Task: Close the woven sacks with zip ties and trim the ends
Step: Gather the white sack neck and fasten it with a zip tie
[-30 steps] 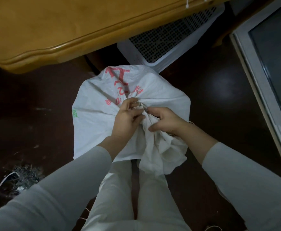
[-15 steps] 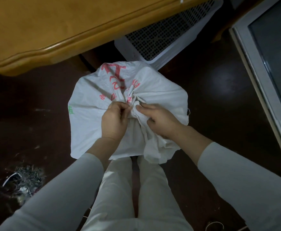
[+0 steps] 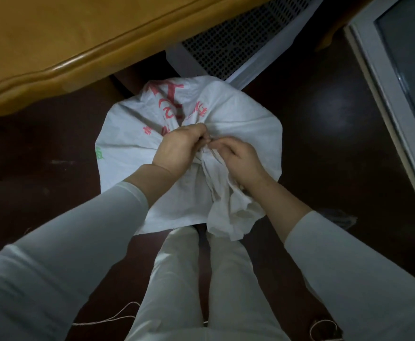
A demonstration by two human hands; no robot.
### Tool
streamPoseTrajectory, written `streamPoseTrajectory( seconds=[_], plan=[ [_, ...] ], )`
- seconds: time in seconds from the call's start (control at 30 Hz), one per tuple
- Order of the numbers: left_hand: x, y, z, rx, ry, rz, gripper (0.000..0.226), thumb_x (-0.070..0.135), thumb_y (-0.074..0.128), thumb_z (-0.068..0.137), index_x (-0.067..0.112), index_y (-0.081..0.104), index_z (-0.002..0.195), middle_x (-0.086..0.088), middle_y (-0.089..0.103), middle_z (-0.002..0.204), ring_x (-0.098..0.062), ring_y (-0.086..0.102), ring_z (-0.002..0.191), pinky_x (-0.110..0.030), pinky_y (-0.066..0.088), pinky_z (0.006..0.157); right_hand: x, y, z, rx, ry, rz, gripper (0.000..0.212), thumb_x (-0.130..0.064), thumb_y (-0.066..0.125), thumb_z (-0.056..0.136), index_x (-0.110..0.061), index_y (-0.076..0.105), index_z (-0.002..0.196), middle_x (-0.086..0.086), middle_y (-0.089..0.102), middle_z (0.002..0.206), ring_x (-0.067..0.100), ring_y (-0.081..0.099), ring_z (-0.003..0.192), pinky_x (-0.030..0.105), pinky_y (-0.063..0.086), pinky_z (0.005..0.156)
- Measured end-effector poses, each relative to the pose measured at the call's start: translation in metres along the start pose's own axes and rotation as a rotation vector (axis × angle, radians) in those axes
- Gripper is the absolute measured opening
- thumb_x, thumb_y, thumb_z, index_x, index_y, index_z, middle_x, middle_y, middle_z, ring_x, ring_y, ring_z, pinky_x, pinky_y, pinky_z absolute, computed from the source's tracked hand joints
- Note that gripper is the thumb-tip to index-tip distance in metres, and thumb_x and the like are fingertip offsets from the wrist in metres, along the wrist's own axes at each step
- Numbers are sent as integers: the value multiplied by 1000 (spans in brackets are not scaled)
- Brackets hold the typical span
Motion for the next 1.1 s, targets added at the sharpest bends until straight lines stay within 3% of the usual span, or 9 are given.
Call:
streamPoseTrajectory(
  seconds=[0.13, 0.27, 0.37, 0.47, 0.6, 0.8, 0.87, 0.97, 1.1],
  plan=[
    [-1, 9, -3, -22, 3, 21, 44, 36, 38, 83, 3, 67, 87, -16, 67, 83, -31, 61, 82, -38, 50, 74, 23, -3, 9, 57, 156, 56, 27, 4, 50, 90, -1, 62, 114, 13, 61, 118, 20, 57, 110, 26, 44, 98],
    [-2, 14, -6, -4, -5, 12, 31, 27, 50, 84, 4, 71, 84, -14, 68, 79, -31, 61, 81, -28, 42, 74, 39, -8, 7, 165, 254, 277, 24, 4, 66, 80, 6, 67, 104, 17, 68, 102, 20, 63, 92, 29, 52, 90],
    [-8, 17, -6, 28, -100, -49, 20, 15, 62, 84, 5, 69, 101, -14, 70, 91, -30, 63, 89, -25, 44, 82, 41, -7, 7, 185, 208, 218, 15, 4, 67, 78, 0, 72, 91, 16, 72, 92, 21, 67, 85, 37, 53, 90],
    [-13, 20, -9, 34, -216, -127, 42, 13, 67, 83, 8, 56, 123, -13, 70, 99, -27, 64, 96, -34, 49, 90, 40, -7, 8, 198, 197, 176, 13, 1, 67, 78, -3, 72, 89, 13, 72, 91, 20, 68, 85, 38, 53, 90],
    [-18, 19, -10, 37, -262, -172, 54, 17, 69, 81, 9, 49, 131, -9, 72, 98, -23, 65, 97, -33, 48, 94, 36, -1, 11, 151, 229, 290, 15, 6, 62, 81, 5, 69, 94, 22, 69, 97, 22, 65, 83, 38, 53, 91],
    [-15, 15, -10, 50, -234, -179, 53, 16, 69, 81, 7, 50, 130, -8, 72, 96, -21, 65, 95, -27, 47, 93, 29, 1, 14, -17, 216, 259, 22, 2, 59, 86, 7, 65, 107, 19, 68, 103, 7, 62, 76, 14, 51, 79],
    [-14, 18, -11, 40, -225, -181, 52, 16, 69, 82, 7, 50, 129, -8, 72, 97, -20, 65, 96, -27, 47, 93, 30, -1, 14, -13, 204, 228, 21, 0, 61, 85, 6, 66, 105, 19, 69, 101, 9, 63, 76, 19, 52, 83],
    [-10, 19, -12, 31, -198, -198, 44, 14, 70, 81, 6, 57, 122, -9, 70, 97, -23, 64, 96, -34, 49, 93, 33, -3, 16, 92, 181, 106, 14, -7, 64, 84, -2, 72, 94, 13, 72, 93, 21, 68, 86, 40, 53, 90],
    [1, -1, -18, 182, -97, 89, 24, 19, 69, 76, 2, 70, 93, -19, 60, 91, -36, 56, 89, -35, 49, 78, 28, -6, 17, 204, 126, 84, 12, -10, 64, 83, -6, 73, 91, 8, 73, 91, 23, 67, 90, 44, 51, 90]
  ],
)
Point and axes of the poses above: each hand's wrist, its own z-axis towards the middle knuckle, its own y-axis out of the palm, x = y × z, the point moved 9 cm from there along z, towards the middle knuckle
